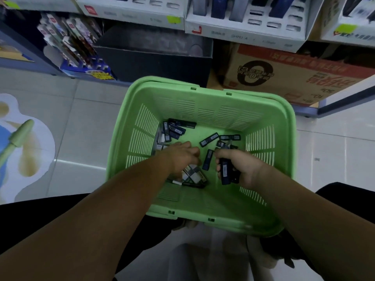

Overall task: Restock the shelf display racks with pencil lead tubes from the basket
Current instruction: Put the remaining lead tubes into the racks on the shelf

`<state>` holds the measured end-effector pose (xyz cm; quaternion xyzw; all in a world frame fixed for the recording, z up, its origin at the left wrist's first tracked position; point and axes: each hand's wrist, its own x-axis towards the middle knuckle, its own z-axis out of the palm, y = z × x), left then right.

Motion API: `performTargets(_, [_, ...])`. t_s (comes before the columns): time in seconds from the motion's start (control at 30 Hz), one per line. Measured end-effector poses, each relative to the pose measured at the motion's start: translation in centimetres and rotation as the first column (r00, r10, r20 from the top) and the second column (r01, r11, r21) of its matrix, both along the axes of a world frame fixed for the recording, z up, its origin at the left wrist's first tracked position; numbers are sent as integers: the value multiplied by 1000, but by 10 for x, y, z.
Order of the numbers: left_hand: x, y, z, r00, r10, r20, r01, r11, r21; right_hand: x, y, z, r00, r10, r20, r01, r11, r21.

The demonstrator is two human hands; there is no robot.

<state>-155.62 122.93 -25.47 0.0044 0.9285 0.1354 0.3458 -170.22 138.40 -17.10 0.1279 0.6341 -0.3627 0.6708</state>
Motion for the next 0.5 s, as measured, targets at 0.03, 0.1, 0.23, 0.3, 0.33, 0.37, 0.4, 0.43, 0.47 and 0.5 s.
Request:
performTargets(0.03, [-1, 0, 0, 1000, 2, 20, -3, 1000, 9, 1, 1, 1, 1000, 3, -8, -3, 1000, -2])
performTargets(0.1, [0, 0, -4, 996, 50, 67, -54, 997, 51, 0, 0, 1, 1000, 12, -23, -12, 1000, -5])
performTargets(0.23, [2, 3, -11, 982, 149, 119, -160, 984, 84, -3, -4, 1, 999, -50, 4, 50, 996, -78])
performTargets(0.3, [3, 3, -12, 974, 190, 120, -200, 976, 81, -5, -3, -1, 998, -59, 21, 60, 993, -101])
performTargets(0.33, [5, 3, -12, 971, 203, 125, -214, 974, 80, -4, -3, 0, 999, -40, 22, 42, 994, -105])
performTargets(0.37, [6, 3, -12, 968, 211, 135, -223, 972, 79, -2, -2, 0, 1000, -20, 22, 23, 995, -102])
performTargets(0.4, [8, 4, -12, 965, 218, 146, -231, 970, 78, -1, -1, 0, 1000, -8, 19, 10, 996, -93])
performTargets(0.43, [10, 4, -12, 962, 226, 155, -240, 968, 78, 1, 1, -1, 1000, -6, 13, 7, 997, -83])
performTargets(0.47, [12, 4, -13, 958, 237, 161, -252, 964, 81, 2, 2, -1, 1000, -12, 3, 12, 997, -77])
performTargets(0.5, [13, 4, -12, 954, 250, 166, -266, 960, 86, 3, 4, -1, 1000, -22, -11, 21, 997, -73])
